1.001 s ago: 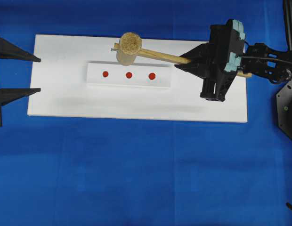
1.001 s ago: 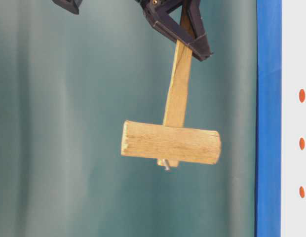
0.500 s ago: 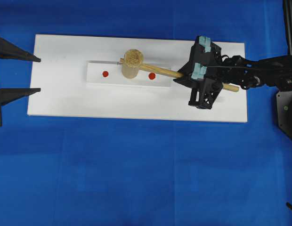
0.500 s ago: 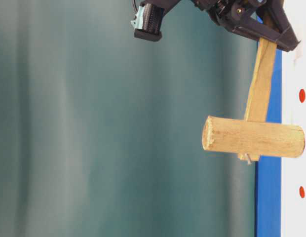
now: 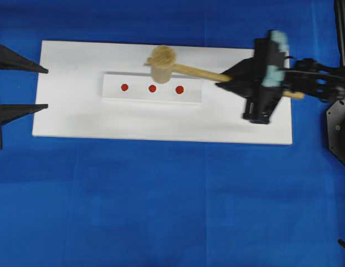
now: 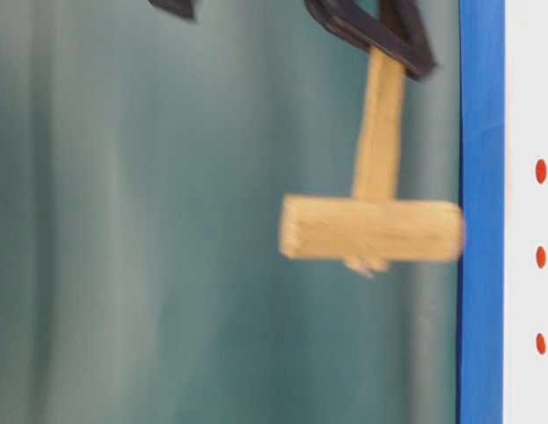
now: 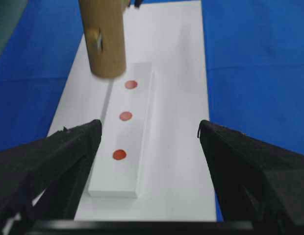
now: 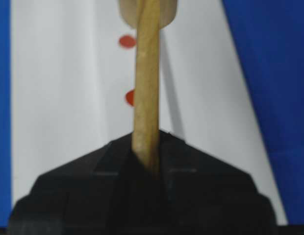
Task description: Hit the mark with a hammer.
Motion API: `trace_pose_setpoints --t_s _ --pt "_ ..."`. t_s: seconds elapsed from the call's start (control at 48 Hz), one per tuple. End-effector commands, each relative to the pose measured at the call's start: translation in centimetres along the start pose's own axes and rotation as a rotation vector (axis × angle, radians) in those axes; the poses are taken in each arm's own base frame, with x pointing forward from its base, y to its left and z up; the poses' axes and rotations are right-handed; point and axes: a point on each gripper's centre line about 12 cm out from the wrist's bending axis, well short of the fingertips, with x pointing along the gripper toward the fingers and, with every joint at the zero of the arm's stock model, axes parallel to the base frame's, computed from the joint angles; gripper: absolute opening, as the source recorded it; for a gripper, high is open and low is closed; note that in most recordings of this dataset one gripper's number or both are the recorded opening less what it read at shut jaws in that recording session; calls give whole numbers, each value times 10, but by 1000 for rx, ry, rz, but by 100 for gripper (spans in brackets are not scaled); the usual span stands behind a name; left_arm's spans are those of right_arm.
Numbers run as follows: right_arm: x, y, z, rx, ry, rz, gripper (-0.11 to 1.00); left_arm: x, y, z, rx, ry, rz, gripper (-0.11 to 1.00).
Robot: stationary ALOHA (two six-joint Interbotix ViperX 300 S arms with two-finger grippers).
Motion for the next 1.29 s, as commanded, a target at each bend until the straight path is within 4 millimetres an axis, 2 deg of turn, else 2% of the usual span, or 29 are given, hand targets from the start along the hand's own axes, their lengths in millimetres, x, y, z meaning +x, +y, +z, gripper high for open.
trace_pose_setpoints --t_s 0.0,0.167,0.292,0.5,0.584,0.751,0.813,1.147,1.272 --pt "-24 -1 13 4 -94 7 2 1 0 4 -3 -11 0 78" --pt "-48 -3 12 12 -148 23 2 1 0 3 -3 -8 0 78" --pt "-49 -3 8 12 -139 24 2 1 0 2 -3 -6 -1 78" --pt "-31 -3 -5 7 -60 14 2 1 0 3 -5 -9 1 78" --pt "-20 -3 -19 13 10 6 2 1 0 3 -4 -9 0 78" --pt "6 -2 -62 48 232 6 2 1 0 2 -3 -5 1 78" --pt "11 -1 -70 52 275 4 2 1 1 2 -3 -6 2 78" --pt "7 -3 -56 45 201 -9 2 1 1 0 -6 -1 5 78" --pt "-5 -1 -36 37 114 8 2 1 1 0 -6 1 6 78"
